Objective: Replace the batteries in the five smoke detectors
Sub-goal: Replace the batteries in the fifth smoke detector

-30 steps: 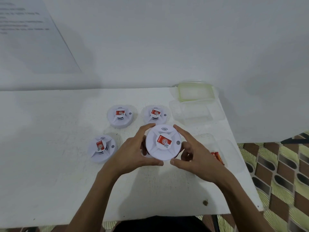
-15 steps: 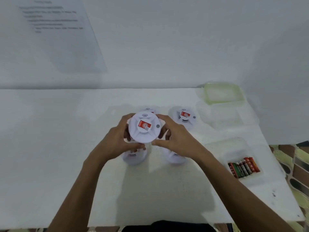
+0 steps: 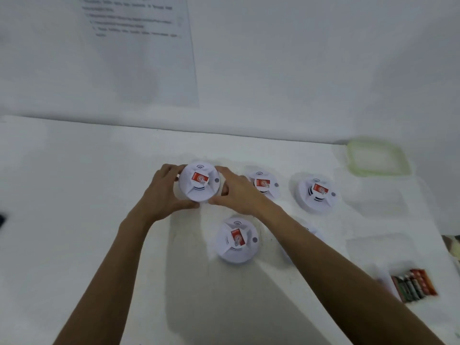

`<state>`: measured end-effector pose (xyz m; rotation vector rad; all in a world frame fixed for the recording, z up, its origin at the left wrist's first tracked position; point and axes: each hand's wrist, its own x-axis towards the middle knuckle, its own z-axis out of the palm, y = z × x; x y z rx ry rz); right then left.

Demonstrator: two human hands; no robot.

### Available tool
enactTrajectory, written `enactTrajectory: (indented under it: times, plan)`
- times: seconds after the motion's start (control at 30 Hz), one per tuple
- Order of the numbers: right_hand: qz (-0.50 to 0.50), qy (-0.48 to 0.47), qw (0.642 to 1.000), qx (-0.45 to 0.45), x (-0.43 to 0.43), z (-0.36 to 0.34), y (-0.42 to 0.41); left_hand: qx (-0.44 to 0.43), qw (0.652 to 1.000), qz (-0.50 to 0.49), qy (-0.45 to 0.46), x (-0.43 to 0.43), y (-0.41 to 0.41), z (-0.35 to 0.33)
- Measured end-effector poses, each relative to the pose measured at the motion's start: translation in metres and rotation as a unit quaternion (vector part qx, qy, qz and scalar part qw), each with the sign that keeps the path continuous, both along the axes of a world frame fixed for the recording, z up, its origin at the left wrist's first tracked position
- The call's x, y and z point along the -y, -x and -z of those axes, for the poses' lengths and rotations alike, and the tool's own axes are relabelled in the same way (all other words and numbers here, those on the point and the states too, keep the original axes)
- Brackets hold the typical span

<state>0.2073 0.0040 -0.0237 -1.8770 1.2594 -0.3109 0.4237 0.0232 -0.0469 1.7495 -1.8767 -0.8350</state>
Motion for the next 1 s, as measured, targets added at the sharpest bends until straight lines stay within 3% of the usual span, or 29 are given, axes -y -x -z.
enactTrajectory:
  times: [0.27,0.67,0.87,1.0]
  plan:
    - [-0.005,-0.059,0.997,-0.056,0.010,0.013,-0.024,0.059,0.998,0.003,-0.012,0.005,-0.008,0.018]
    - [0.007,-0.068,0.997,-0.031,0.001,0.002,-0.008,0.129,0.990,0.006,-0.058,-0.003,0.005,0.007]
    - [0.021,-0.035,0.999,-0.035,-0.004,-0.012,0.031,0.166,0.983,-0.052,0.062,-0.022,0.026,-0.006]
    - [0.054,0.000,0.998,-0.022,-0.004,-0.022,0.065,0.141,0.988,-0.024,0.051,-0.016,0.053,-0.016]
